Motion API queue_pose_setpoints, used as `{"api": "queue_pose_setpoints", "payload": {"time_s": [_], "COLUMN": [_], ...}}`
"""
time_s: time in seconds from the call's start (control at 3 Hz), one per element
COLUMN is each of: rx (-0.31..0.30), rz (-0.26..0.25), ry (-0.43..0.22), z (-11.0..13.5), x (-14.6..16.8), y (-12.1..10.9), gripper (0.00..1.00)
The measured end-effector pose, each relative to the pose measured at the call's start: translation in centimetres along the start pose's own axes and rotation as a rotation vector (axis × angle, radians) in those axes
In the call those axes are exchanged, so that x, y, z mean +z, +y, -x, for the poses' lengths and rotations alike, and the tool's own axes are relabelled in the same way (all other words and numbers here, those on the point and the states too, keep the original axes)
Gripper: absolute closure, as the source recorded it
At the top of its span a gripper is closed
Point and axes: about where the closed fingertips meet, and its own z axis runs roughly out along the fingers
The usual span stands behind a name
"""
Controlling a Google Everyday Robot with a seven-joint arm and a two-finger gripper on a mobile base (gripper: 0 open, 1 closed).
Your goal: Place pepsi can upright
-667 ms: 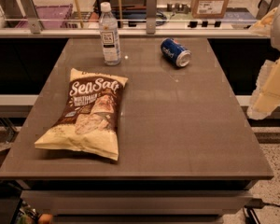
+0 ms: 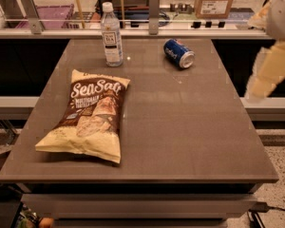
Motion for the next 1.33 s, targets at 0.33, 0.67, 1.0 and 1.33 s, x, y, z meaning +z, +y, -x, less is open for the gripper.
{"api": "queue_pose_setpoints", "payload": {"time_s": [0.33,0.67,1.0,1.33], "rx": [0.003,0.006,0.080,0.101], "rz": [-0.001,-0.003,-0.097,-0.174], "ry": [0.000,-0.001,-0.003,-0.022], "z": [0.5,1.0,0.5,2.8], "x": [2.7,5.0,4.3,-0.9], "y": [-6.2,-11.4,-14.9,-12.4], "gripper": [0.00,0.00,0.00,0.00]}}
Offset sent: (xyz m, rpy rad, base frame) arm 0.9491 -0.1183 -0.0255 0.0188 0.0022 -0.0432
